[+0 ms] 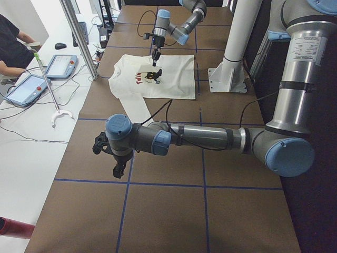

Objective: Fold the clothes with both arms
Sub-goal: 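Carry the held sleeve across the shirt front toward the other sleeve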

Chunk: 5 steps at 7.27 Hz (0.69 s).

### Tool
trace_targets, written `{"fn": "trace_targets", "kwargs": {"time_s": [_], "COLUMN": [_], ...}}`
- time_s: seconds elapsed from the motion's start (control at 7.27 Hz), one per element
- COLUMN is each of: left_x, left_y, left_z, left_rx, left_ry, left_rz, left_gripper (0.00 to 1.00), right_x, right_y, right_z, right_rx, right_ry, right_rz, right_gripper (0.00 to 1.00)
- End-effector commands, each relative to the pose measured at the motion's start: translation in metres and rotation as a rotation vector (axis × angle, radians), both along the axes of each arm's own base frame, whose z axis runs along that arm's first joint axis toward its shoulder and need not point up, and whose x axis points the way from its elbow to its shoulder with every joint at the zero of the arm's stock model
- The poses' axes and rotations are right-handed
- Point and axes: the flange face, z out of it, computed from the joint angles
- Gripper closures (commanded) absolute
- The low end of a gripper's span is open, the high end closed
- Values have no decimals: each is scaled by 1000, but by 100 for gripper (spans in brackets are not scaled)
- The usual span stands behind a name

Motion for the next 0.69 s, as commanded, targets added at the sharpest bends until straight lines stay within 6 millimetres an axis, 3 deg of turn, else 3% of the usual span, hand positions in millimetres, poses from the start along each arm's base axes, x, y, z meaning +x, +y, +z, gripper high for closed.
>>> {"fn": "trace_targets", "kwargs": {"time_s": [0.0,0.14,0.28,0.41,0.55], "left_x": [0,0,0,0,0], "left_y": [-3,-3,-5,-6,-9], "left_z": [0,2,-1,-2,-4], "left_rx": [0,-3,0,2,6], "left_ry": [0,0,0,0,0], "left_rz": [1,0,0,0,0], "left_gripper": [0,0,0,0,0], "right_x": [-3,-10,-33,-71,-114], "right_y": [7,12,13,5,6], "right_z": [1,1,11,-3,-56], "right_rx": [7,5,-12,-28,-28], "right_ry": [-22,-19,14,46,69], "right_rz": [-2,4,8,8,52], "right_gripper": [100,100,100,86,1]}}
